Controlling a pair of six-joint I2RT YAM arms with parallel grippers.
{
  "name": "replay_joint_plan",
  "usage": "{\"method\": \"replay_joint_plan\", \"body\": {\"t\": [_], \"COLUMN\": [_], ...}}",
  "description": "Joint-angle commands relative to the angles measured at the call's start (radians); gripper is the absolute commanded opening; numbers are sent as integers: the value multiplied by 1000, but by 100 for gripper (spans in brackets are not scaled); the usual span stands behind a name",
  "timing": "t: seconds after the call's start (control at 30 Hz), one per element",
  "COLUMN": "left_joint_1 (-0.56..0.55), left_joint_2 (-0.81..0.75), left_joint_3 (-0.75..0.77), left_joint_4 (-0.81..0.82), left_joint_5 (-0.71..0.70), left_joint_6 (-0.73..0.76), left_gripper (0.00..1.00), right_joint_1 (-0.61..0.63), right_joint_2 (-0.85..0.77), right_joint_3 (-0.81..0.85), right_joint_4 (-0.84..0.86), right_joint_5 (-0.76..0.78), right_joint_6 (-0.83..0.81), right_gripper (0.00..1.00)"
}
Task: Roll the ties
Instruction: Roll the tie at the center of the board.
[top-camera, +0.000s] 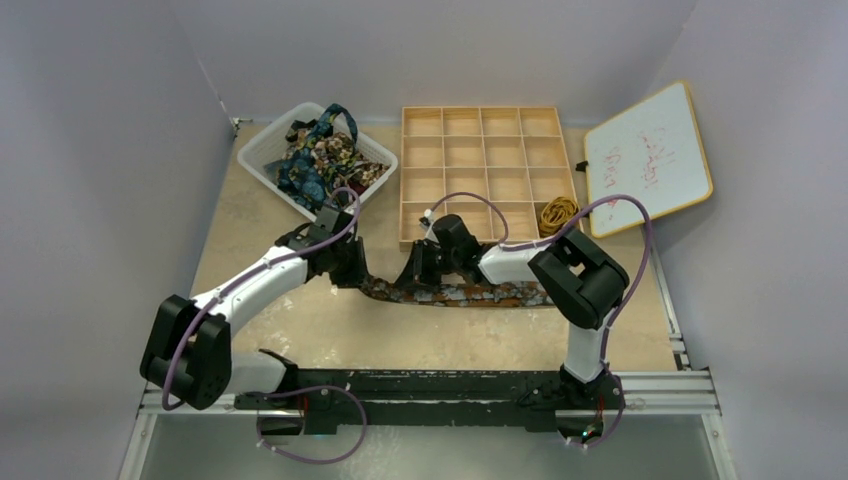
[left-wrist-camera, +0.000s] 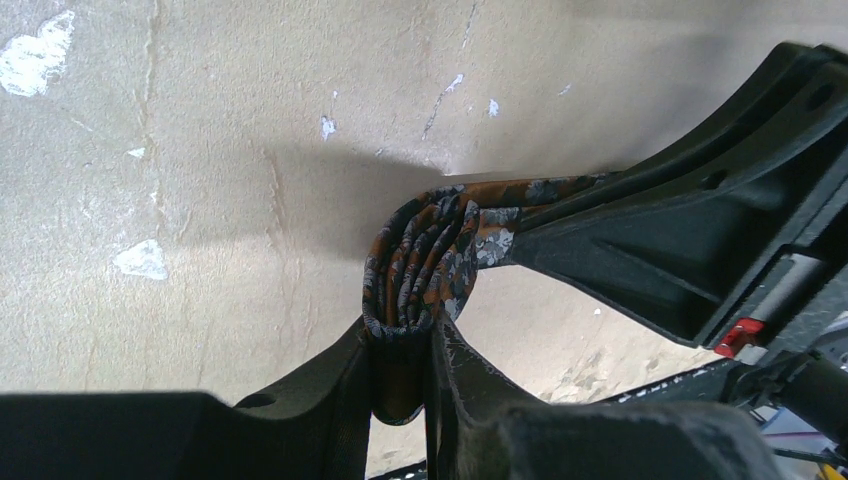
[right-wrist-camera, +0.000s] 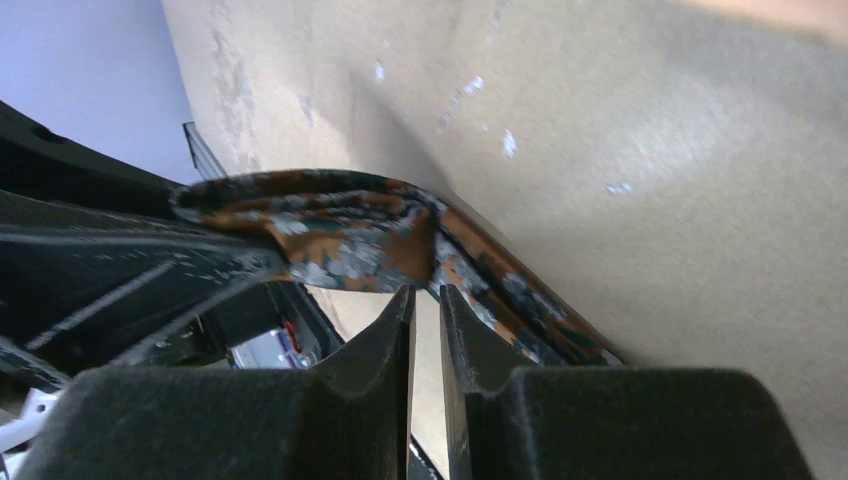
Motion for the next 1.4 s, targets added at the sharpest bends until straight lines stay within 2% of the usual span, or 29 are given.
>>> {"method": "replay_joint_plan", "body": {"t": [0.0, 0.17, 0.4, 0.6, 1.0, 1.23, 1.37], "left_joint_1": [-31, -71, -112, -164, -348, -460, -513], "left_joint_2": [19, 38, 21, 46, 156, 310, 401], "left_joint_3": [57, 90, 123, 156, 267, 382, 452], "left_joint_4": [-38, -76, -116, -153, -239, -370, -433], "left_joint_5": [-74, -143, -227, -288, -480, -621, -670], "left_joint_6": [19, 9, -15, -11, -73, -141, -191], "left_gripper": [19, 18, 17, 16, 15, 16, 19], "right_joint_1": [5, 37, 48, -19, -156, -192, -203], "right_joint_2": [24, 86, 97, 9, -274, -363, -402], "right_joint_3": [65, 125, 116, 64, -136, -172, -190], "right_joint_4": [22, 5, 7, -22, -104, -143, -149], "right_joint_5": [-3, -17, -41, -6, 203, 258, 274], "right_joint_6": [-16, -19, 0, -31, -27, -18, -11], "right_gripper": [16, 15, 13, 13, 20, 21, 22]}}
